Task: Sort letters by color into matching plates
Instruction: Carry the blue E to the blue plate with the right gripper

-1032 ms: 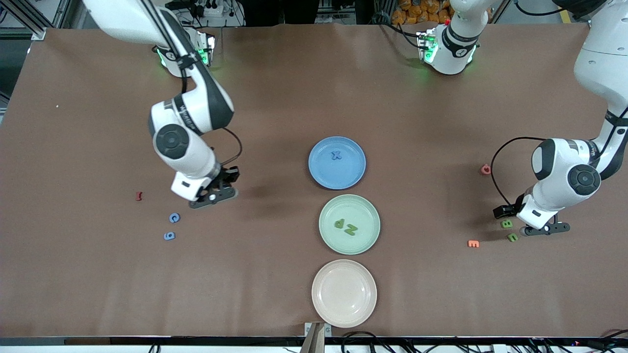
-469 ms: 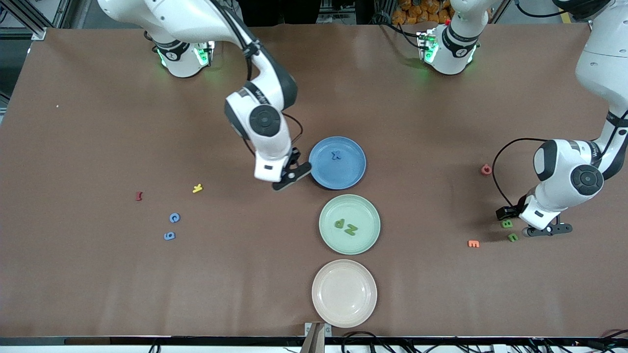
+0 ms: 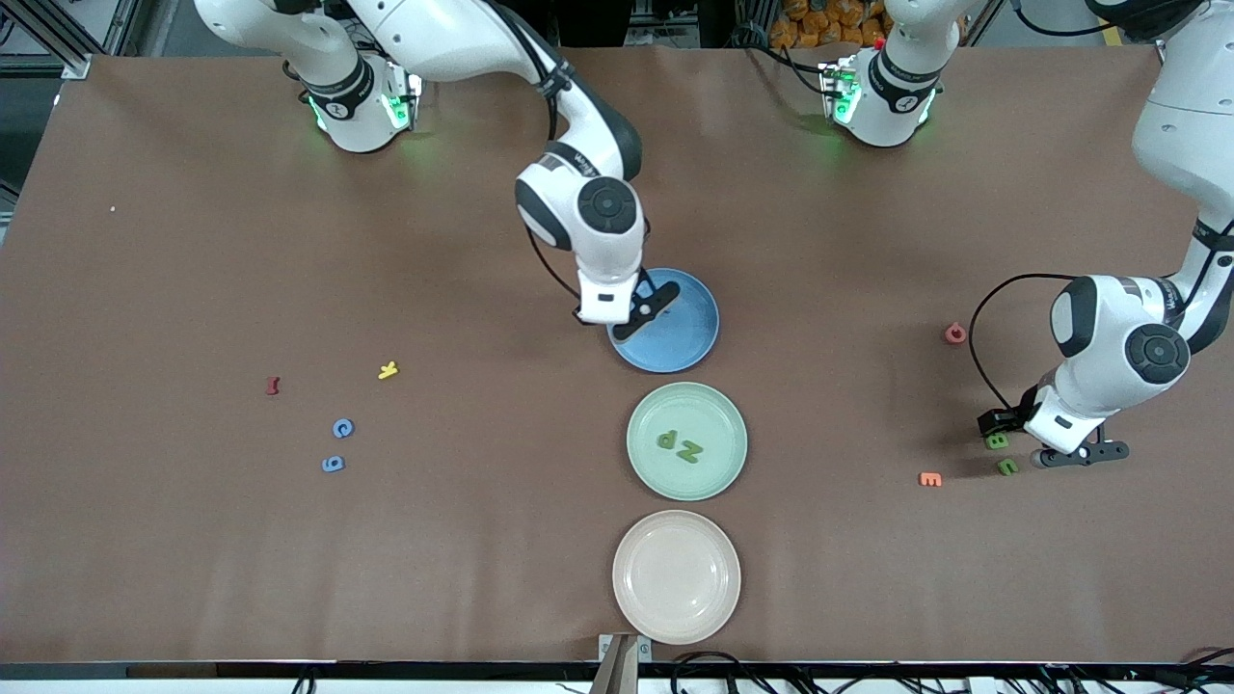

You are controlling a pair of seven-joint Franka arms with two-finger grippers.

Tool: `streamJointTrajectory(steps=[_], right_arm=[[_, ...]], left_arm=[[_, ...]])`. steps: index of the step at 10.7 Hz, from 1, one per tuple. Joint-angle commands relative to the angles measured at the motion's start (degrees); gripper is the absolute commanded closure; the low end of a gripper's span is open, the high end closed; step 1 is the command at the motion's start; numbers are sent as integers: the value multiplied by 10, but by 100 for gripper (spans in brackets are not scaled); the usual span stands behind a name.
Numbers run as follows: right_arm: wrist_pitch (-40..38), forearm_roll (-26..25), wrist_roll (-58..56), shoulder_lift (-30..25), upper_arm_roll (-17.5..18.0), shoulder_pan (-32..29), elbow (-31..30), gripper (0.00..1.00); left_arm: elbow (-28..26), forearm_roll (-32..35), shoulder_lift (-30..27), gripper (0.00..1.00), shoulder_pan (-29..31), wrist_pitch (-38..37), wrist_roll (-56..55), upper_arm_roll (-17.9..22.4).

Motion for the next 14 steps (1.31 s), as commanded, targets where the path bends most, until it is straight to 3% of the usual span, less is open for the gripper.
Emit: streamJointTrajectory(steps=[1,3,4,5,6,9,14], right_arm=[[-3,1,9,50,15,17,59,91],[1,1,9,69,27,19,78,87],[0,3,9,71,29,19,83,61],[1,21,7,71,29,14,84,1],[0,47,1,71,28,11,85,0],[-10,49,-15,54,26,-20,83,0],[-48,-4,-41,11,6,-123,83,0]], left_arm=[[18,17,18,22,4,7,3,-4],[22,16,24,22,0,8,1,-4],[22,16,25,22,-1,12,0,-4],[22,16,26,22,-1,12,-1,-4],[22,16,27,24,-1,12,-1,-4],[23,14,31,24,-12,27,-7,-4],[28,16,35,25,-13,27,-8,-4]])
